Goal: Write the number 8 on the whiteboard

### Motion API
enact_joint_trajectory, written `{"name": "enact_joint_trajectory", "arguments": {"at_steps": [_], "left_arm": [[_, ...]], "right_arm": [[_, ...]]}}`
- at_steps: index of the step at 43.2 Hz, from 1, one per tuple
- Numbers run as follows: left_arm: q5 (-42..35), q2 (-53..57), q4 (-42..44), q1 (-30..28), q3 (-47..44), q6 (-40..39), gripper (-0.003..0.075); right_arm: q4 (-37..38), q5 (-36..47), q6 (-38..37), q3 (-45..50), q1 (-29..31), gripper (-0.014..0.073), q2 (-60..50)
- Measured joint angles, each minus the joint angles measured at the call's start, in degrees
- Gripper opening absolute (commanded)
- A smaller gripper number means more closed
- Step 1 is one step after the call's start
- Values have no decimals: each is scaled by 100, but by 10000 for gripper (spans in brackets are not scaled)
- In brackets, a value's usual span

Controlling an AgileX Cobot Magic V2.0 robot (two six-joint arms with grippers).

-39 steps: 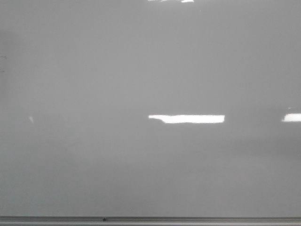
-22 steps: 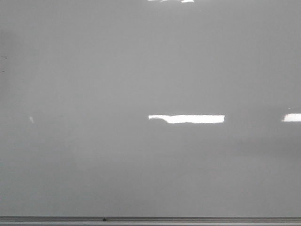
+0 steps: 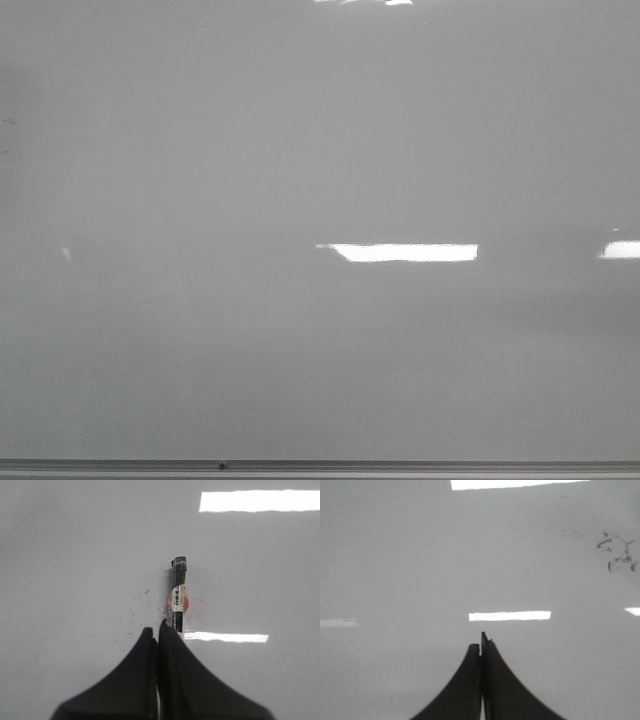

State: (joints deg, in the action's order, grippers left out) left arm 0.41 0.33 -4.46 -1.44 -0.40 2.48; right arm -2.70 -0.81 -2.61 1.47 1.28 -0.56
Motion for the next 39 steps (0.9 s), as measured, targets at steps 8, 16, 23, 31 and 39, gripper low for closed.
{"name": "enact_joint_trajectory", "arguments": {"at_steps": [8, 16, 23, 31, 39], "left_arm": [[-41, 0, 0, 0, 0, 0, -20], [-389, 0, -2, 0, 22, -11, -21], [-41, 0, -12, 0, 663, -20, -21], [911, -256, -22, 0, 2090, -20, -20], [2039, -1050, -22, 0, 3344, -20, -20]], "right_arm": [[0, 150, 0, 0, 0, -107, 0], [0, -50, 0, -201, 0, -107, 0], [0, -703, 0, -1022, 0, -107, 0], [0, -1530, 0, -2138, 0, -107, 227], [0, -2290, 0, -3131, 0, -107, 1042]]}}
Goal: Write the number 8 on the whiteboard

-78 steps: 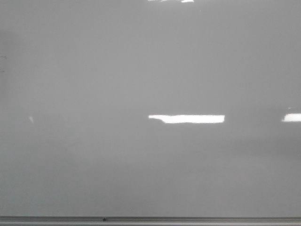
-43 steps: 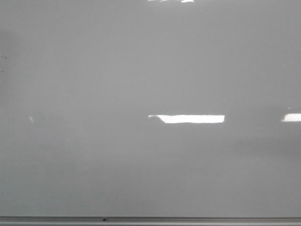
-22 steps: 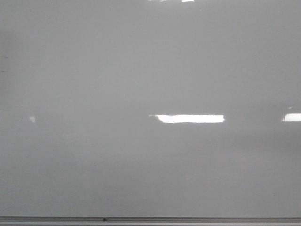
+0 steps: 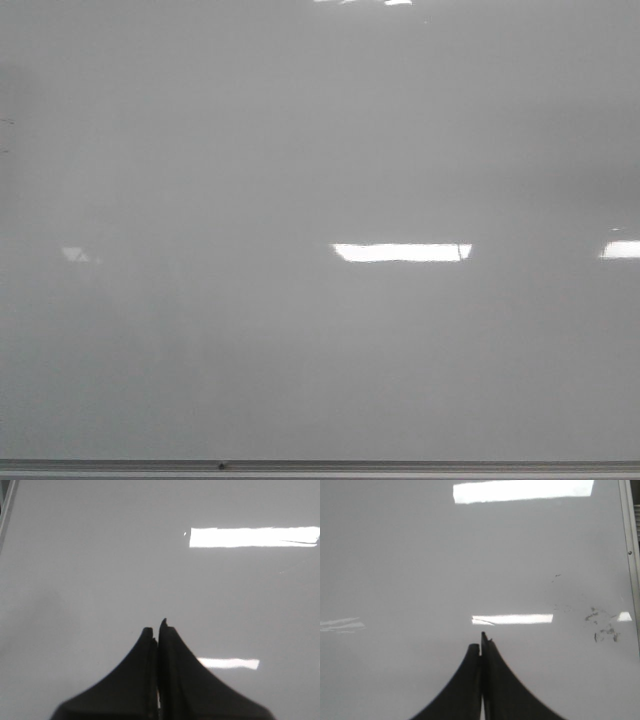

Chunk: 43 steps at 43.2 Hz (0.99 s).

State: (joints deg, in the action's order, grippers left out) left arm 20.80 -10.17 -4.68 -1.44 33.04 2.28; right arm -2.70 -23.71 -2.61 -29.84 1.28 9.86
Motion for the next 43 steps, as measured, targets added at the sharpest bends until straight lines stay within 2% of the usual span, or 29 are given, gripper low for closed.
{"name": "enact_joint_trajectory", "arguments": {"at_steps": [6, 13, 24, 32, 37, 40, 43], "left_arm": [[569, -622, 0, 0, 598, 0, -20], [895, -1070, 0, 0, 706, 0, -21], [1571, -1616, 0, 0, 626, -5, -21], [1622, -1865, 0, 0, 454, -5, -20], [1609, -1996, 0, 0, 319, -5, -19], [1600, -2078, 0, 0, 249, 20, 12], [1600, -2202, 10, 0, 200, 95, 106]], "right_arm": [[0, -700, 0, -613, 0, -107, 697], [0, -1159, 0, -849, 0, -107, 1338], [0, -1301, 0, -854, 0, -107, 2144], [0, -1338, 113, -854, 0, -95, 2656], [0, -1380, 334, -854, 0, 43, 2906], [0, -1451, 403, -854, 0, 203, 2977], [0, -1491, 456, -854, 0, 377, 3003]]}}
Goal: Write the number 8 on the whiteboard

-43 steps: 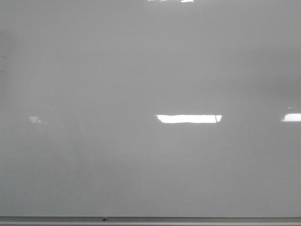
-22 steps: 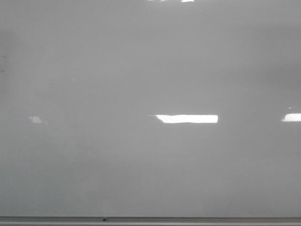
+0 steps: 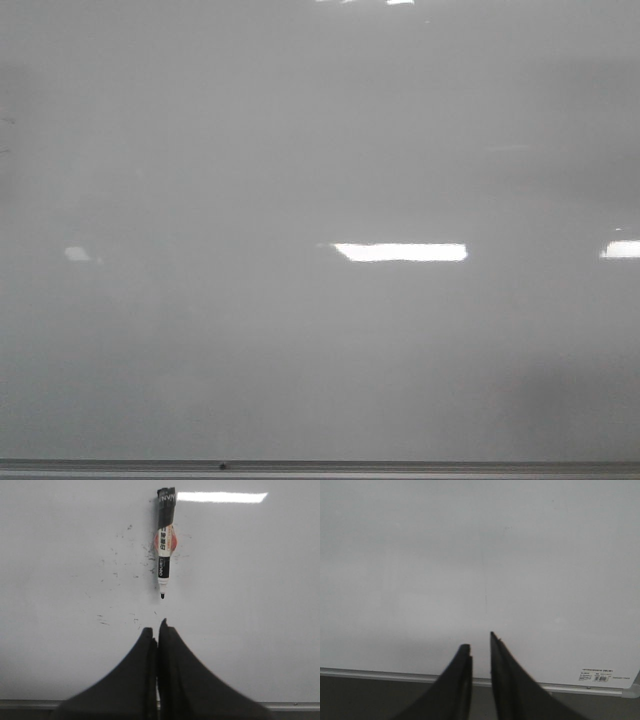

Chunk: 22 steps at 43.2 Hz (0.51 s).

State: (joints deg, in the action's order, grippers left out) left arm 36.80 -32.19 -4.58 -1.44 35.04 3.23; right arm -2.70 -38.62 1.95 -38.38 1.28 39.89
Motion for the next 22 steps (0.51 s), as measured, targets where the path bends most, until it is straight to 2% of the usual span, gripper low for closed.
{"name": "enact_joint_trajectory", "arguments": {"at_steps": [2, 5, 6, 9, 11, 22], "left_arm": [[0, -67, 0, 0, -10, 29, 171], [-38, -224, 0, 0, -13, 54, 315], [-62, -279, 0, 0, -13, 54, 368], [-128, -486, 0, 0, -13, 54, 451], [-192, -636, 0, 0, -13, 54, 472], [-375, -1817, 0, 0, 341, 62, 471]], "right_arm": [[0, -9, 5, 0, 0, 460, 13], [0, -22, 15, 0, 0, 540, 13], [0, -22, 15, 0, 0, 549, 13], [0, -37, 15, 0, 0, 553, 13], [0, -42, 15, 0, 0, 553, 13], [0, -51, 19, 0, 0, 554, 13]]}}
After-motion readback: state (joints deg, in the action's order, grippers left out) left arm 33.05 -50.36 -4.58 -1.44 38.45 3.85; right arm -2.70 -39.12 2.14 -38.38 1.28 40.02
